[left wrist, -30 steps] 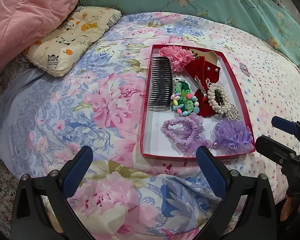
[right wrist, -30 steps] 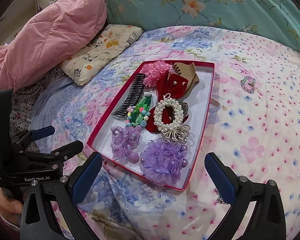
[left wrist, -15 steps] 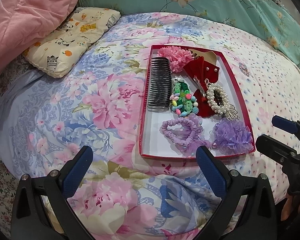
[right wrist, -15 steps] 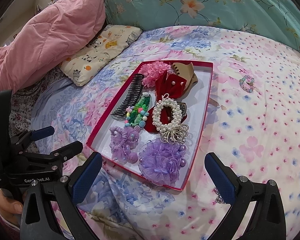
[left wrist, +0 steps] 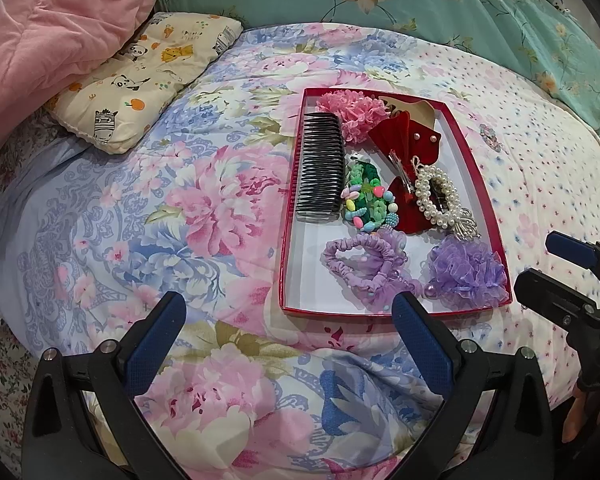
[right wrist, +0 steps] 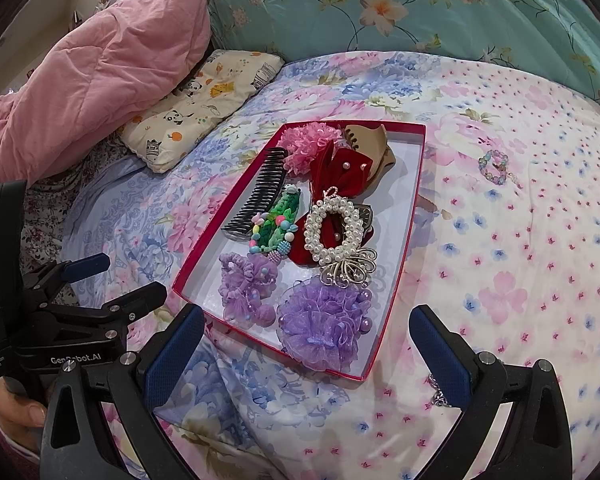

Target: Organize jewelry

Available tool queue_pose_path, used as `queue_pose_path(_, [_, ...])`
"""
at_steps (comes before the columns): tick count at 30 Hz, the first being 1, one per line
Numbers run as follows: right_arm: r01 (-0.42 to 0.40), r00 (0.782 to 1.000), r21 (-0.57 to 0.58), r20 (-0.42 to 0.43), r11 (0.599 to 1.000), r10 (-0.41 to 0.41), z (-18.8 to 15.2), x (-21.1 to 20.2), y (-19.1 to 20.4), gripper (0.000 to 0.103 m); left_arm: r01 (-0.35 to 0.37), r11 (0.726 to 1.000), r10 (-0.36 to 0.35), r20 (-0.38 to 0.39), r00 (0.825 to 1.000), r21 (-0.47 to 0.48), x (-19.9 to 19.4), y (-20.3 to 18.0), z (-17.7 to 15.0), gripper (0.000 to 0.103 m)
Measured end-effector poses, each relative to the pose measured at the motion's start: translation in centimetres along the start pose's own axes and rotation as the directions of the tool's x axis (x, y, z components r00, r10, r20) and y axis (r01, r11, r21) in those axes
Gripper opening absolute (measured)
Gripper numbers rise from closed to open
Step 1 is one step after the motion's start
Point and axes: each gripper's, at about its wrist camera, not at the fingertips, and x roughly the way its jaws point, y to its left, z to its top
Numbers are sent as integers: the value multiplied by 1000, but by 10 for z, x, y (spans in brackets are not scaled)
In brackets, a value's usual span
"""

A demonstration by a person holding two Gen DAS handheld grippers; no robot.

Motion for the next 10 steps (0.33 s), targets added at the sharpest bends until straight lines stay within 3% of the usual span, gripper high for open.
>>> queue_pose_path(10, [-5,1000,-1,3,1000,5,0,0,1,103,3,1000,-3,-6,1000,1,2,-2,-3,103])
